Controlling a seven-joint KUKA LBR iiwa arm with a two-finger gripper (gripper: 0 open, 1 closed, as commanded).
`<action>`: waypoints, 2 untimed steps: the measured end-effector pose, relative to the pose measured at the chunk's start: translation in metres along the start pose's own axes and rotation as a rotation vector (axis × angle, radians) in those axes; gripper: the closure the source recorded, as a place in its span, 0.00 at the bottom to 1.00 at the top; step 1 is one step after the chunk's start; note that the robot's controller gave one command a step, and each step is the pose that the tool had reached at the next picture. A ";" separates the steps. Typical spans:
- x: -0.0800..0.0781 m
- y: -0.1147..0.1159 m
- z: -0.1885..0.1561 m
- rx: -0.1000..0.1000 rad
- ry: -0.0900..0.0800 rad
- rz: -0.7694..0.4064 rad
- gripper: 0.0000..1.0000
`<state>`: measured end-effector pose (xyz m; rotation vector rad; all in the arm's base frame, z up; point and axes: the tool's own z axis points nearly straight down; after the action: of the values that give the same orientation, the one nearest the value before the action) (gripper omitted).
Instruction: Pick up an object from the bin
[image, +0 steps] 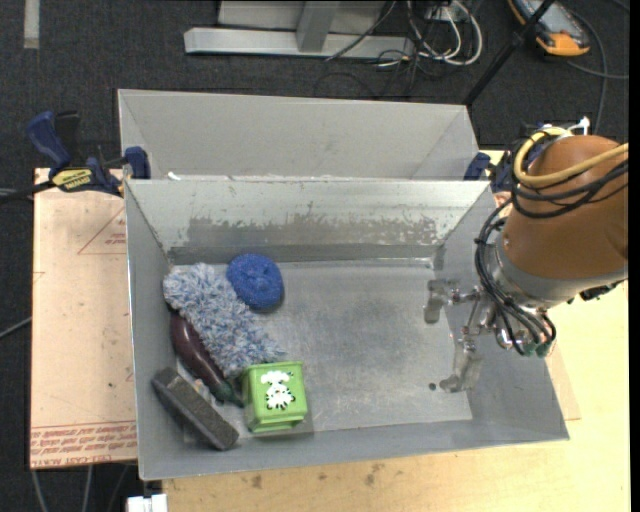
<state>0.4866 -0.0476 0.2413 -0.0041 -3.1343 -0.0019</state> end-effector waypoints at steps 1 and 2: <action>-0.001 0.000 -0.004 0.001 -0.007 -0.002 0.00; -0.005 0.034 0.039 0.002 -0.016 -0.036 0.00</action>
Offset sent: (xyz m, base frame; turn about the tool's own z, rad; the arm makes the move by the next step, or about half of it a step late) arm 0.0046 0.0888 -0.1086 -0.0923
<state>0.4911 -0.0132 0.2019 0.0528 -3.1502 0.0017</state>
